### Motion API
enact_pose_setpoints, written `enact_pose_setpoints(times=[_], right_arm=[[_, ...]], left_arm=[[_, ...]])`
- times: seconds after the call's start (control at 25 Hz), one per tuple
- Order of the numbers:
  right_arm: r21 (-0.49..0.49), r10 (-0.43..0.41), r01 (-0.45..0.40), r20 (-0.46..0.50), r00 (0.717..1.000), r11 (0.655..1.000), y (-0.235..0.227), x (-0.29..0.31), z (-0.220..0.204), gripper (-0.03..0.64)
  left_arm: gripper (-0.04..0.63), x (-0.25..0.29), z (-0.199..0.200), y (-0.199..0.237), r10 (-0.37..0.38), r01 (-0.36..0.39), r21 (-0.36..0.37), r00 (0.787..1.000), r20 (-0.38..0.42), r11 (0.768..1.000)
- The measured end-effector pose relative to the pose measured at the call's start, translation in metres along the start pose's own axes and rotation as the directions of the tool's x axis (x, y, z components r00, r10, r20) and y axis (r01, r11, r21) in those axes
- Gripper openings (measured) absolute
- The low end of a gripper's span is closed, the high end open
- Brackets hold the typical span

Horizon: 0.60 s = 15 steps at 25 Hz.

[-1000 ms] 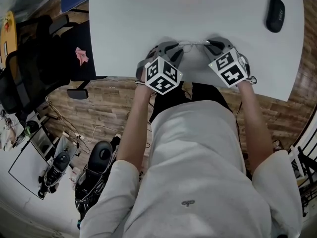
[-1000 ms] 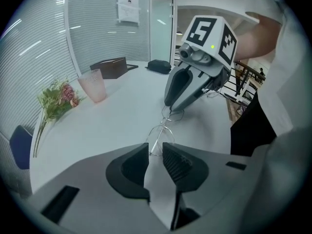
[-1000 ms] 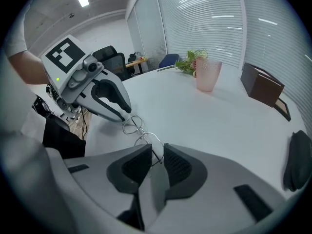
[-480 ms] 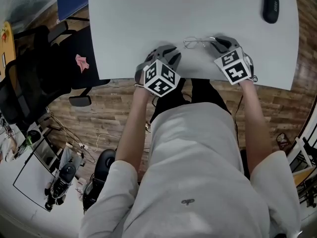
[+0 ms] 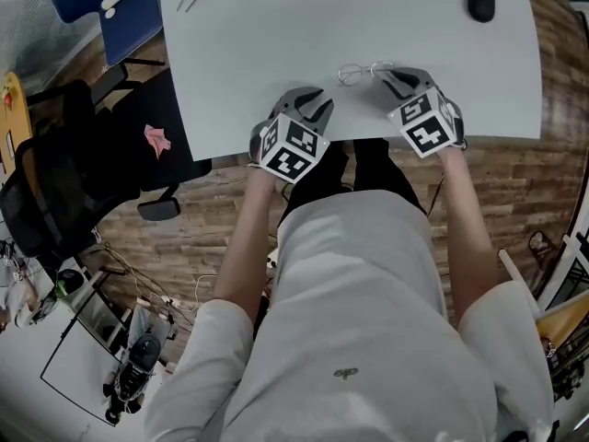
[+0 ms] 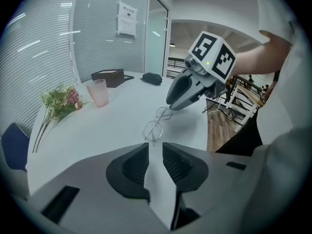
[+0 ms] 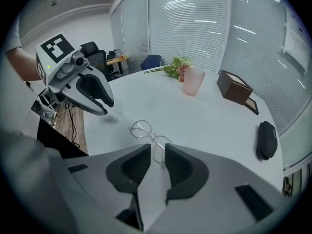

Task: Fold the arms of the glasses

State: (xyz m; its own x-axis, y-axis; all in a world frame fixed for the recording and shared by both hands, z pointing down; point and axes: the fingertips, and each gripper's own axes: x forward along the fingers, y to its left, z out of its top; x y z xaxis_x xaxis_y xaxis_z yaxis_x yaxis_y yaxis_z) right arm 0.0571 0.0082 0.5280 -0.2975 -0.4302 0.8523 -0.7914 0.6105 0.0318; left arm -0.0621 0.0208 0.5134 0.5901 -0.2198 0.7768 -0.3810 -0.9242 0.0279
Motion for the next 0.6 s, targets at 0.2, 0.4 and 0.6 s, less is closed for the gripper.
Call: enact_pose_setpoints(times=[0.2, 0.4, 0.6], right_arm=[[0.045, -0.045, 0.044, 0.019, 0.999, 0.998, 0.018, -0.03, -0.003, 0.095], [0.096, -0.093, 0.087, 0.069, 0.993, 0.992, 0.019, -0.055, -0.003, 0.08], [0.144, -0.144, 0.126, 0.125, 0.982, 0.981, 0.02, -0.081, 0.007, 0.07]], left_arm=[[0.097, -0.013, 0.009, -0.011, -0.033, 0.035, -0.036, 0.997, 0.063, 0.999], [0.095, -0.02, 0.026, -0.013, -0.057, 0.069, -0.094, 0.99, 0.125, 0.993], [0.081, -0.042, 0.043, -0.008, -0.043, 0.067, -0.126, 0.981, 0.188, 0.99]])
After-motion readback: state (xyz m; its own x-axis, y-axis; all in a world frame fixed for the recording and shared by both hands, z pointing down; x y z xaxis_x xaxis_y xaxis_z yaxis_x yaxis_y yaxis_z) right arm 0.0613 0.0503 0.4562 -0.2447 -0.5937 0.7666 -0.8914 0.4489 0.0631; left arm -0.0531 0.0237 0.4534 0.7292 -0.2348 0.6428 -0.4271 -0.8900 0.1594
